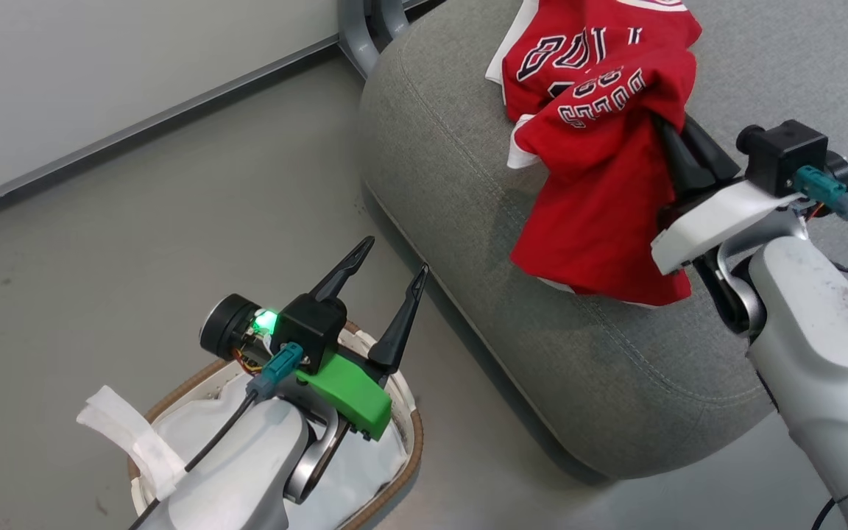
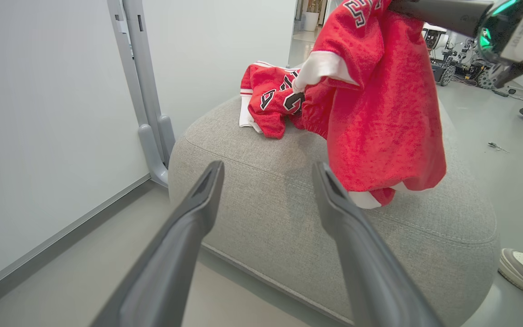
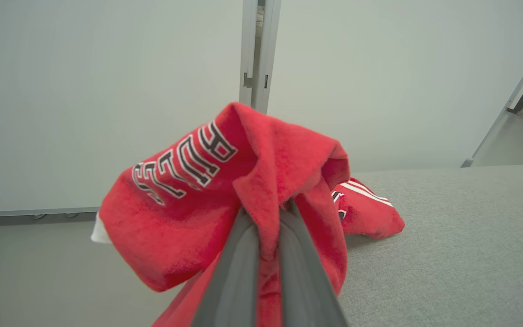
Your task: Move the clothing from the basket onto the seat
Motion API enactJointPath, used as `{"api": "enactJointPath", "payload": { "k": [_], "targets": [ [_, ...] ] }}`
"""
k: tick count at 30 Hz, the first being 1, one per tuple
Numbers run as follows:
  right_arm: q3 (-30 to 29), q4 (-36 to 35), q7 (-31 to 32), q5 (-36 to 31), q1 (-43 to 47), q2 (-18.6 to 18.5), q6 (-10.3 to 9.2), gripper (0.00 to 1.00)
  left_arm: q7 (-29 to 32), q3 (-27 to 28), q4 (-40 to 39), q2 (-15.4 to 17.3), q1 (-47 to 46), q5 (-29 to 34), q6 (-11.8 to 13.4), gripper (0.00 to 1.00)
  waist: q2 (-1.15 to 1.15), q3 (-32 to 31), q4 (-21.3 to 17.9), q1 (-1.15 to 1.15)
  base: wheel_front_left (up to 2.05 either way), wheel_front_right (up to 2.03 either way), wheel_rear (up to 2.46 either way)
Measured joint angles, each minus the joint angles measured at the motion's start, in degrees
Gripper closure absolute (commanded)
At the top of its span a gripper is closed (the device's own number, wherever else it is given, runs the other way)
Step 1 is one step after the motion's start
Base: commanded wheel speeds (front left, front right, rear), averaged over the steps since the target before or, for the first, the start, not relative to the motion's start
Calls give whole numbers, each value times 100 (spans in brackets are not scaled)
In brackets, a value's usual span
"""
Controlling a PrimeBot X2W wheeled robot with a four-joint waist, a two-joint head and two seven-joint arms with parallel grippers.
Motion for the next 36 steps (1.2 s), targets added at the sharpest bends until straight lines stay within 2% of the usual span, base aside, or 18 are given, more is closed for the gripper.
{"api": "enactJointPath", "payload": {
  "k": [7,16,22,28,36],
  "targets": [
    [-277,180,0,-204,-978,-355,0,100,0,-49,-73,-9,-53,13,-10,0,0,164,222,0,0,0,0],
    [-1039,860,129,-361,-2561,-1390,0,100,52,-126,-263,-3,-231,129,-4,0,0,466,739,0,0,0,0],
    [-1410,1188,291,-821,-2772,-1912,0,100,85,-113,-408,23,-427,175,35,0,0,826,1048,0,0,0,0],
    [-1936,1767,216,-1036,-2281,-1948,0,100,129,-134,-526,70,-587,237,43,0,0,1208,1316,1,0,0,0],
    [-2332,2459,48,-1214,-1770,-1569,0,100,178,-151,-571,168,-637,263,88,0,0,1619,1538,1,0,0,0]
  ]
}}
